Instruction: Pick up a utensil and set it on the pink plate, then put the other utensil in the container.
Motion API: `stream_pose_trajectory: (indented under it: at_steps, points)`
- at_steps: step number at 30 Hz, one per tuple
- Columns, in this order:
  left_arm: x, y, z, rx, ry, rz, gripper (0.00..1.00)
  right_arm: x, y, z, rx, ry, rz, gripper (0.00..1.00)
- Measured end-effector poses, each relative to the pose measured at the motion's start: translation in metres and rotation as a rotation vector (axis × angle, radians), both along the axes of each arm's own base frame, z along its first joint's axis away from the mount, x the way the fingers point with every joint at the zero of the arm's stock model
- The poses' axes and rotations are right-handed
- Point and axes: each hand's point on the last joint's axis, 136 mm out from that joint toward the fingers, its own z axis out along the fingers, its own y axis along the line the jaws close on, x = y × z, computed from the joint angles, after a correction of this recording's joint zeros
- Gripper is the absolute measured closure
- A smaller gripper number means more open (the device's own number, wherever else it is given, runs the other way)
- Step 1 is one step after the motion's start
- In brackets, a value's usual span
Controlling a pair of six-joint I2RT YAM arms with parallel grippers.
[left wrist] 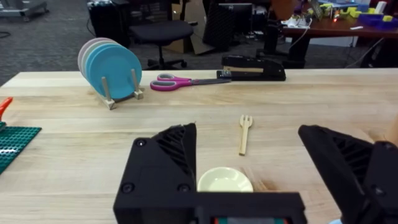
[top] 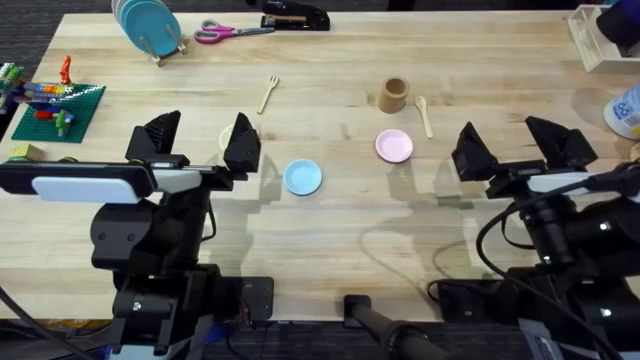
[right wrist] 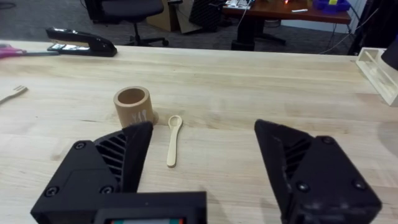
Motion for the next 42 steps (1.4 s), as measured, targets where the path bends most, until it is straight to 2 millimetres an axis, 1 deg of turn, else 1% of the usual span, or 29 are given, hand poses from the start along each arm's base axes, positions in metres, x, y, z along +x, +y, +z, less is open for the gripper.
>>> stream_pose_trajectory:
  at_steps: [10, 12, 16, 19, 20, 22, 28, 30, 32, 35, 38, 42]
  points:
    - [0.000, 0.000, 0.000, 0.000, 0.000, 0.000, 0.006, 0.000, 0.000, 0.002, 0.000, -0.007, 0.002, 0.004]
    - [0.000, 0.000, 0.000, 0.000, 0.000, 0.000, 0.006, 0.001, 0.001, 0.008, 0.000, -0.034, 0.004, 0.005]
    - [0.000, 0.000, 0.001, -0.007, -0.001, 0.000, 0.006, 0.001, 0.001, 0.030, 0.001, -0.124, 0.005, 0.005]
    - [-0.001, 0.000, 0.005, -0.008, 0.001, 0.000, 0.006, 0.000, 0.001, 0.035, 0.001, -0.133, 0.005, 0.004]
    - [-0.002, 0.000, 0.010, -0.009, -0.003, 0.000, 0.006, -0.001, 0.001, 0.039, 0.001, -0.139, 0.005, 0.005]
    - [-0.006, 0.001, 0.027, -0.009, -0.025, 0.003, 0.006, -0.003, 0.001, 0.055, 0.001, -0.164, 0.005, 0.004]
    - [-0.020, 0.006, 0.087, -0.012, -0.059, 0.032, 0.007, -0.013, 0.001, 0.123, 0.001, -0.249, 0.005, 0.005]
    - [-0.023, 0.006, 0.106, -0.013, -0.049, 0.035, 0.008, -0.012, 0.001, 0.137, 0.000, -0.228, 0.005, 0.005]
    - [-0.023, 0.007, 0.120, -0.012, -0.030, 0.038, 0.008, -0.008, 0.001, 0.144, 0.000, -0.180, 0.005, 0.005]
    - [-0.018, 0.007, 0.134, -0.011, 0.041, 0.039, 0.008, 0.000, 0.001, 0.145, 0.000, -0.069, 0.005, 0.004]
    - [-0.009, 0.007, 0.139, -0.009, 0.129, 0.040, 0.006, 0.008, 0.001, 0.145, 0.000, 0.042, 0.005, 0.005]
    - [0.006, 0.006, 0.136, -0.007, 0.291, 0.039, 0.006, 0.018, 0.001, 0.144, 0.000, 0.191, 0.005, 0.004]
